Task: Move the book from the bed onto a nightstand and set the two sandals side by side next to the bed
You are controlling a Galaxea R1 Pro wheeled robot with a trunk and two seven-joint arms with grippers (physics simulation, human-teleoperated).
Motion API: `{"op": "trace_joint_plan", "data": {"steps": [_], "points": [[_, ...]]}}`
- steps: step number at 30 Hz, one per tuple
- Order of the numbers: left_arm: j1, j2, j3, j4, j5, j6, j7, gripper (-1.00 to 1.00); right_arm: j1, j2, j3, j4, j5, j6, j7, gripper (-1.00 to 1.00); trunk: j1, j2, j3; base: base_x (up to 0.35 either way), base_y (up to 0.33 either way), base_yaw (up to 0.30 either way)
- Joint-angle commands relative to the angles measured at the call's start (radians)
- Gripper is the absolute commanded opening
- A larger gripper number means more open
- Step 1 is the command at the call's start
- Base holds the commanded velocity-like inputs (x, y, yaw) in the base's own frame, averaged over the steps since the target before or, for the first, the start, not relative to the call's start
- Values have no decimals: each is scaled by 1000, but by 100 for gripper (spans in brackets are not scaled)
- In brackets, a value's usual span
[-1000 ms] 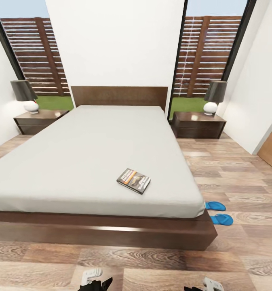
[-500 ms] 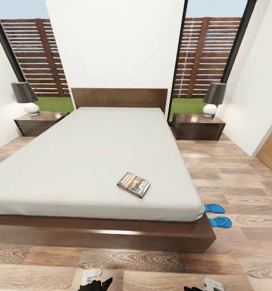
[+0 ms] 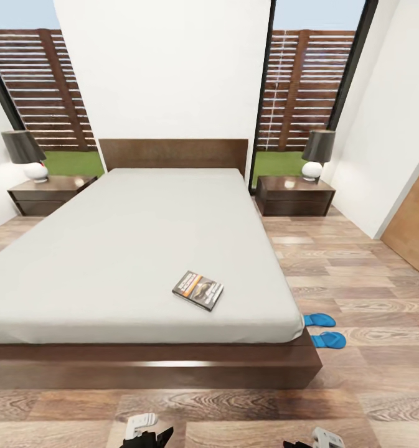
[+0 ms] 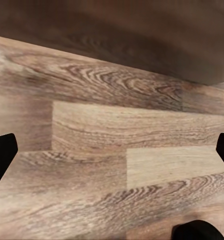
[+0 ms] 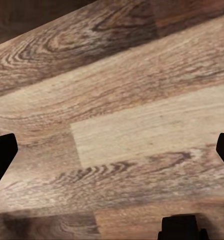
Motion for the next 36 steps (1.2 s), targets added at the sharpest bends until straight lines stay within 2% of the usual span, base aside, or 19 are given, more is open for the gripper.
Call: {"op": "trace_joint_plan", "data": {"steps": [1,36], "points": [[-1,0,7,2,-3,-1,-6,100,0,0,-2,0,-6,1,4,100,-4,7,2,0,0,-2],[-1,0,7,2,-3,-1,-4,100,0,0,-2,0,-6,1,4,100,-138,252,112,0,0,0]]}}
